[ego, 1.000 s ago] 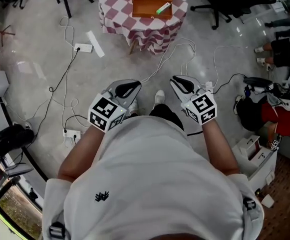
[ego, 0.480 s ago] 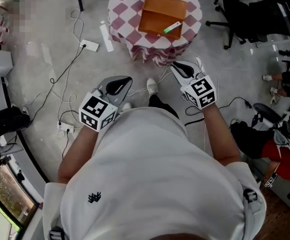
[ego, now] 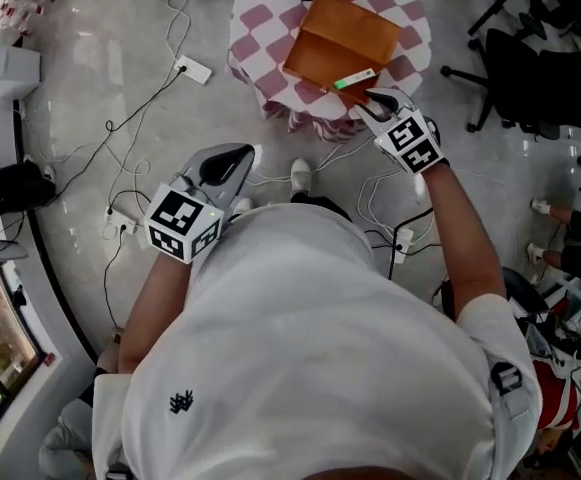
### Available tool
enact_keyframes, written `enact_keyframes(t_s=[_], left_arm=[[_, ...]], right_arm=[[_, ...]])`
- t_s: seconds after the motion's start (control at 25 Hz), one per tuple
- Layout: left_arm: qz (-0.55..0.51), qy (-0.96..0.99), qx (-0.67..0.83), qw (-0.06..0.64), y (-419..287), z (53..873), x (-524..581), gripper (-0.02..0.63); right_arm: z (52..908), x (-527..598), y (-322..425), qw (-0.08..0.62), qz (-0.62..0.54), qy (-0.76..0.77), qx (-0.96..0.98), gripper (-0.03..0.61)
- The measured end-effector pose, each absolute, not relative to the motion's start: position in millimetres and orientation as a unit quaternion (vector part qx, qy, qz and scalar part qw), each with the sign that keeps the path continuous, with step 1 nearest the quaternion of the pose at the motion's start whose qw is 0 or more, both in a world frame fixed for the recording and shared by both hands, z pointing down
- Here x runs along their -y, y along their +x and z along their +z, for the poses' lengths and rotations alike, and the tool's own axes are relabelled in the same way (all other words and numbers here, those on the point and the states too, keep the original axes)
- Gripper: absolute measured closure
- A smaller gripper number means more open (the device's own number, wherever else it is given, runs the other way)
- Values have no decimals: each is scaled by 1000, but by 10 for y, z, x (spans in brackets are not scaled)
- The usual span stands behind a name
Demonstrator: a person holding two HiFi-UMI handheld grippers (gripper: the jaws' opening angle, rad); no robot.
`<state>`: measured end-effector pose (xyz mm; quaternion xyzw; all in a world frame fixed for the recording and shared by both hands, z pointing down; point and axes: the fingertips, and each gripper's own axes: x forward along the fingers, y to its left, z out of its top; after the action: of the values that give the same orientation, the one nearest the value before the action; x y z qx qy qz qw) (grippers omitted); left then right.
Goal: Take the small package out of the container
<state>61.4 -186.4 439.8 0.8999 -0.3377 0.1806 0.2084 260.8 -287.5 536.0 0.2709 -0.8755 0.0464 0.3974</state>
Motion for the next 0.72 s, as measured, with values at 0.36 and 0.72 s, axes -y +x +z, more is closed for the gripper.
enact_keyframes(t_s=[0.36,0.72], left_arm=[[170,849,441,235,400,4441,1985,558],[166,824,488,237,292,4424,2038,558]], right_arm=[[6197,3338,2782,530,-31,108,841,448],[6623,3538,2789,595,-91,3,799,439]])
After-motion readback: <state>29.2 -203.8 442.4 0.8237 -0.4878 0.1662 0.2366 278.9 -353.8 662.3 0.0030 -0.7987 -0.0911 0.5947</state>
